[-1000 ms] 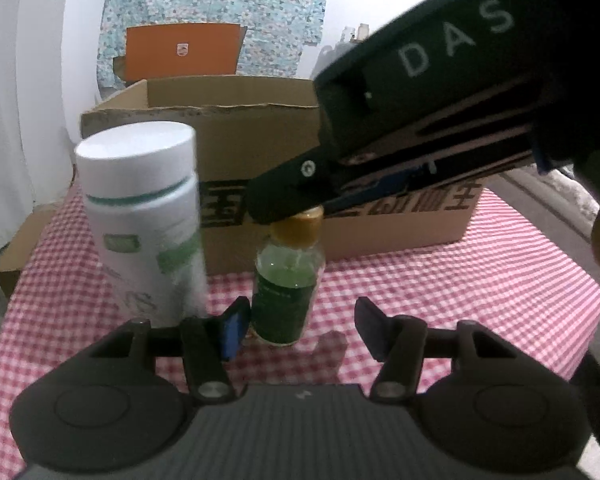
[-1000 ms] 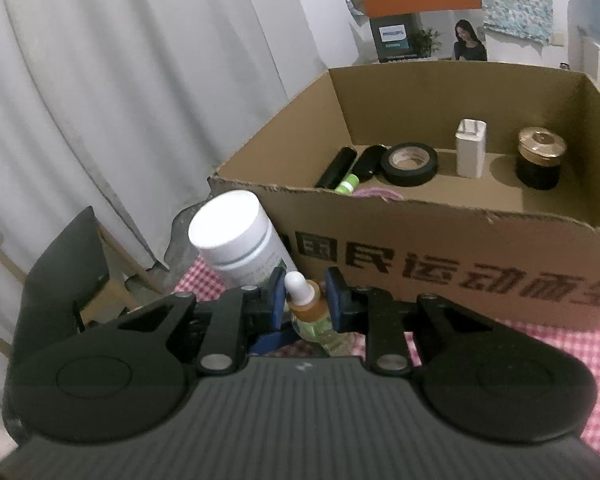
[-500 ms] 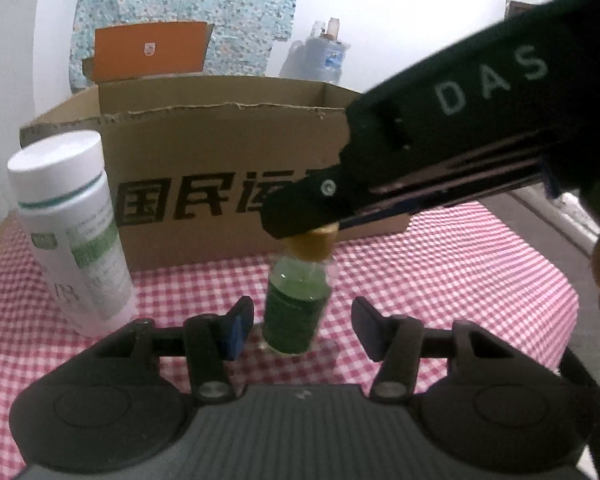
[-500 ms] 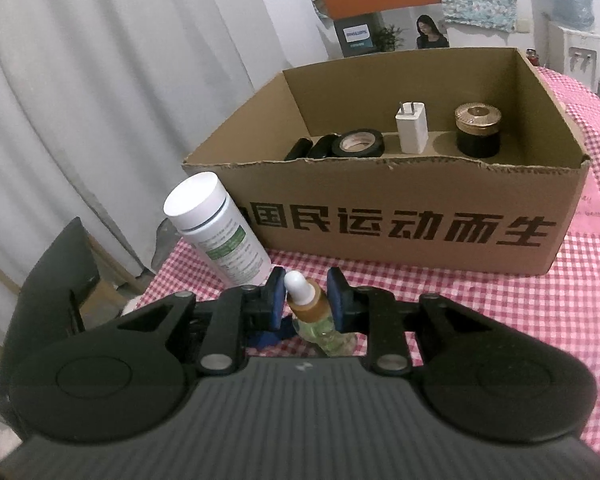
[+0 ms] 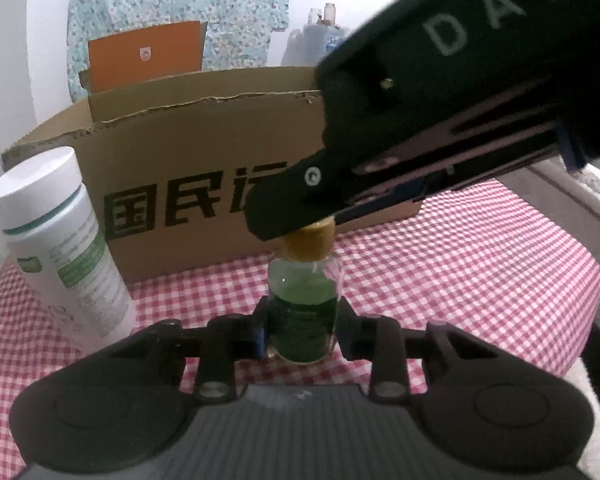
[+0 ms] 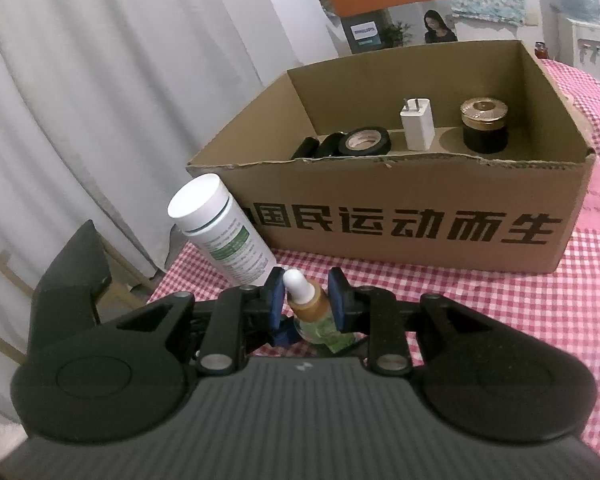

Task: Organize rigid objects
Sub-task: 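Grasp the green dropper bottle around its neck with the right gripper, then lift the green dropper bottle over the box with the right gripper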

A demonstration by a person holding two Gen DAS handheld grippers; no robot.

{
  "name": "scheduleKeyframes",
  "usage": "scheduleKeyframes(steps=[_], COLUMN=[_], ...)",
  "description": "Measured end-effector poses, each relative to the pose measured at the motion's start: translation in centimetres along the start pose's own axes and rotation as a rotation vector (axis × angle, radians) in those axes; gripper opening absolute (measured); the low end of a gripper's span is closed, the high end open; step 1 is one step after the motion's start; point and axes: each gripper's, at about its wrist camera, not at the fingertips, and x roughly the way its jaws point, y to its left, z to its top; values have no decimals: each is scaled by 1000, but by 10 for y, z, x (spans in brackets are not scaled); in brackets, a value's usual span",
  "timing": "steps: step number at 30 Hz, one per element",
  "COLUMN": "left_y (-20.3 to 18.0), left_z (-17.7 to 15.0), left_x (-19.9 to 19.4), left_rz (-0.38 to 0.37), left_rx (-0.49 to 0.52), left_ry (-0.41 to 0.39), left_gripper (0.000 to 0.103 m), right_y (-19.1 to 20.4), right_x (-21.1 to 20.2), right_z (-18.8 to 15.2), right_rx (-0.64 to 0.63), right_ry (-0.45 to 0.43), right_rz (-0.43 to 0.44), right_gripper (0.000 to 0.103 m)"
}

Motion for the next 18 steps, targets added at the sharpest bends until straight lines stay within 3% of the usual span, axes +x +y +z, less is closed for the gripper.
scheduleKeyframes(steps=[18], left_y=[-14], left_z=[6], left_x=[4], left_rz=[14], left_rx=[46], left_ry=[29], left_gripper=[33], right_y=[-14], right_x=[-4], right_z=[-4], right_rx=[36], right_ry=[27], right_rz=[-13], right_gripper=[25])
